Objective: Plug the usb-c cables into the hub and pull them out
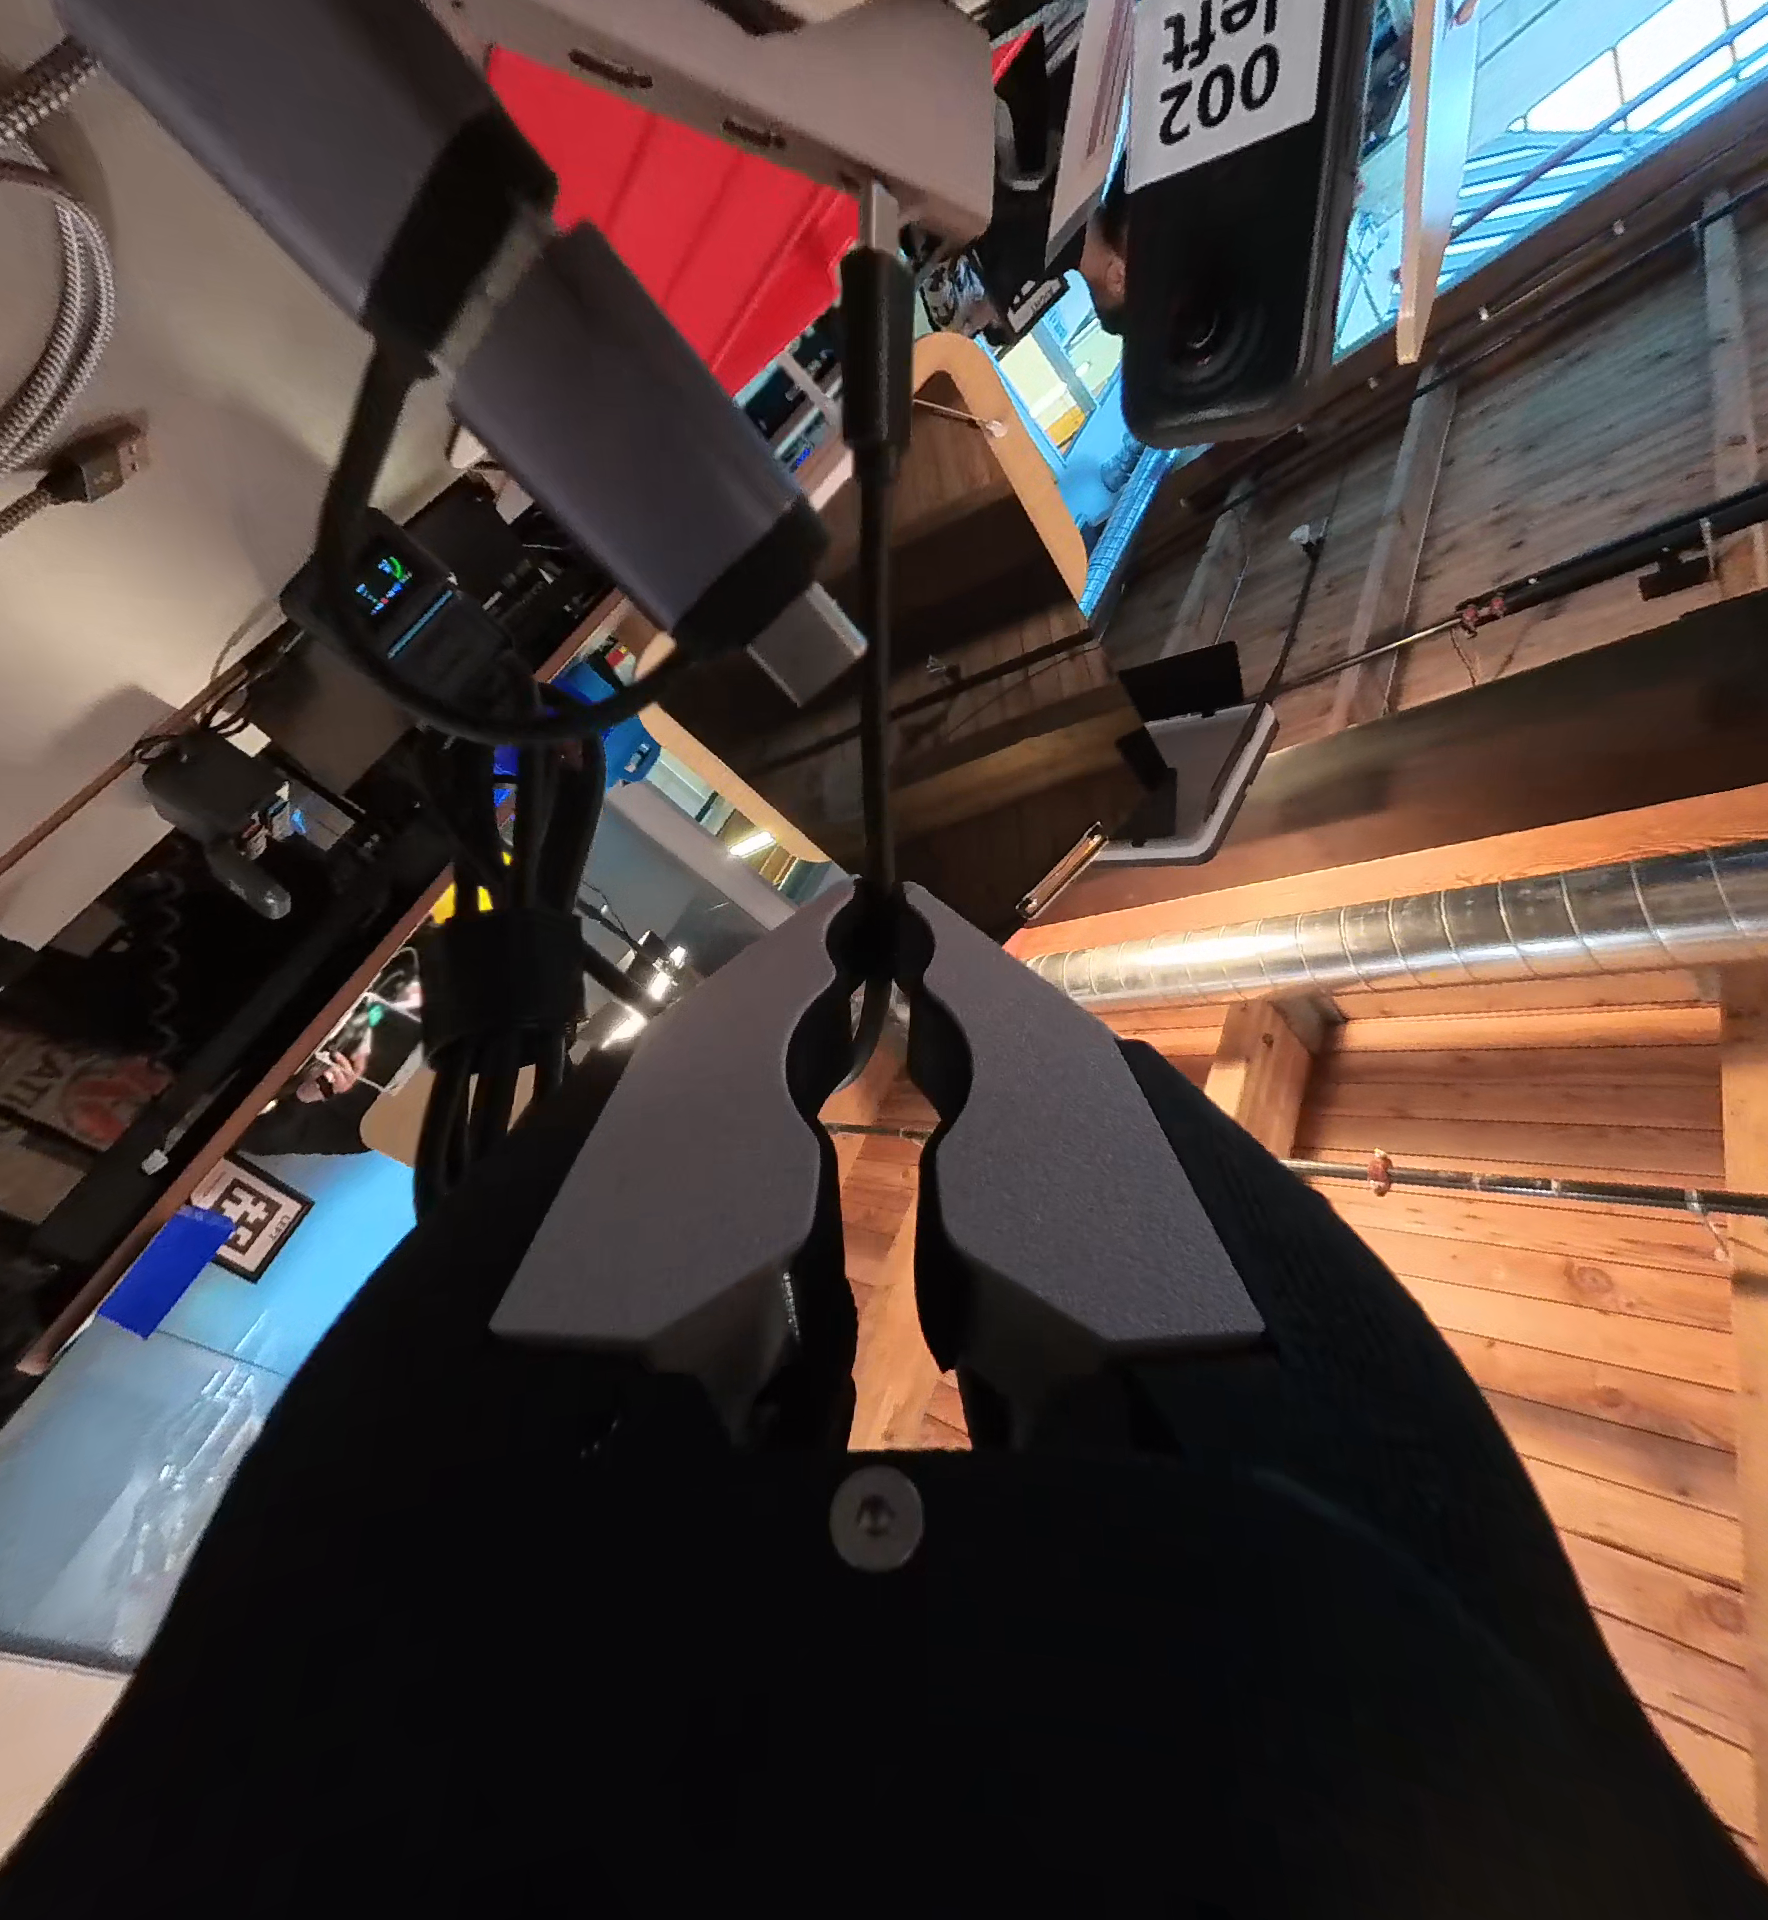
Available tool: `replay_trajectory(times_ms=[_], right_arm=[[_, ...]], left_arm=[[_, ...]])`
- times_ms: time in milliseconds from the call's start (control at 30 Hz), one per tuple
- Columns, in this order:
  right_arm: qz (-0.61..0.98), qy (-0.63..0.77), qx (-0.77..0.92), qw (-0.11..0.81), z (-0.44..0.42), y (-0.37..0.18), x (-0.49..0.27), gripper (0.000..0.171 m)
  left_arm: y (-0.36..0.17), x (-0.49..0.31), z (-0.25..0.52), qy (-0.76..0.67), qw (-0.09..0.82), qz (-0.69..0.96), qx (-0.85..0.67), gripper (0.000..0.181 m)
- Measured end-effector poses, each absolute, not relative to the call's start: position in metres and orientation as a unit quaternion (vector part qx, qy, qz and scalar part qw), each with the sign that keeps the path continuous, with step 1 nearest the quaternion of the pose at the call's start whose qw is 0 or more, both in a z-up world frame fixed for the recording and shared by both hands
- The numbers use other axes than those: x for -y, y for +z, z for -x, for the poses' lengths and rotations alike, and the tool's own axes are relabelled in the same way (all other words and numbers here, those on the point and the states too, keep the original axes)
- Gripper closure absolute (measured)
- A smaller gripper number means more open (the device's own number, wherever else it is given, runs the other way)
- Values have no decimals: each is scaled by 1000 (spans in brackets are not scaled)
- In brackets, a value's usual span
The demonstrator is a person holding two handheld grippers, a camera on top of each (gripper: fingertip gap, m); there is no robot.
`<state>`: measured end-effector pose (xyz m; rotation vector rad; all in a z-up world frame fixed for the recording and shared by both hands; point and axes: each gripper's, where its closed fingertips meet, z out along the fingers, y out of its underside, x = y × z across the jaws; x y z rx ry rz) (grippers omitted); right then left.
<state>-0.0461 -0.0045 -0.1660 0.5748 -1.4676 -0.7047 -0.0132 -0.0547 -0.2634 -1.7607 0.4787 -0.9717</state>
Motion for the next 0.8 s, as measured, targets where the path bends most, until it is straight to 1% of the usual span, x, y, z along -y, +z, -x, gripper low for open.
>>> replay_trajectory(times_ms=[500, 800], right_arm=[[-275, -319, 638, 644, 43, -169, 9, 170], [-295, -312, 648, 629, 41, -177, 15, 171]], left_arm=[[-265, 57, 7, -423, 497, 729, -206, 174], [-274, 57, 3, -415, 472, 750, -207, 174]])
